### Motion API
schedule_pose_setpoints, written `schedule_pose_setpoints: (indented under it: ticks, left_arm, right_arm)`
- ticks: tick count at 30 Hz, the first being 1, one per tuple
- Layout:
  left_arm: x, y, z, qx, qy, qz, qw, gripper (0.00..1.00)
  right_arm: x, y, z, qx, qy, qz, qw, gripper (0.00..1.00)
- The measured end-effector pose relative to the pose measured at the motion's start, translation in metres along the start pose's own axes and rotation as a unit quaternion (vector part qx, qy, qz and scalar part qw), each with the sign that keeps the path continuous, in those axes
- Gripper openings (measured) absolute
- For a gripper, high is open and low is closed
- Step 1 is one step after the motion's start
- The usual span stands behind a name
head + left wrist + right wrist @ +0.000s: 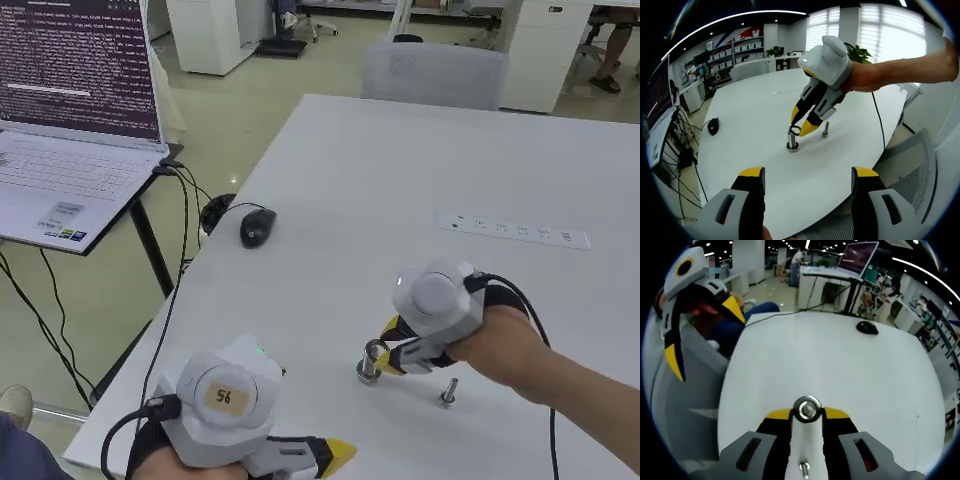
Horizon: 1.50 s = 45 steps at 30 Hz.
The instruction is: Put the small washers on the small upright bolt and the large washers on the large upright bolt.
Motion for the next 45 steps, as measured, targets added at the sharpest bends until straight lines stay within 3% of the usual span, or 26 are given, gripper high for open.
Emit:
schedule_pose_setpoints:
  ticks: [9,24,38,45]
  left_arm:
    - [-0.003,0.002,-0.001,-0.003,0.001,0.004,1.0000,0.70]
    - [-0.003,0.003,-0.002,-0.006,0.000,0.005,1.0000,0.70]
    - [-0.002,0.005,-0.005,-0.009,0.001,0.005,0.9999,0.70]
    - [-0.002,0.006,-0.005,-0.008,0.001,0.000,1.0000,0.70]
  right_arm:
    - [0.009,-0.003,0.005,0.003,0.009,0.003,1.0000,0.23]
    - [0.023,-0.003,0.000,-0.002,0.036,0.012,0.9993,0.24]
    - [0.050,0.003,-0.015,0.038,0.064,0.018,0.9971,0.24]
    - [0.050,0.008,-0.021,0.051,0.075,0.009,0.9958,0.26]
Point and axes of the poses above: the centre of the closed fingertips' face, and the gripper's own axes: x roughly forward along the fingers, y roughly to its left, z roughly out of its top, the point moved 10 cm from there along -x, roughly backward along the fingers, and after that the axes turned 10 degrees about -z, right-handed, at the moved point
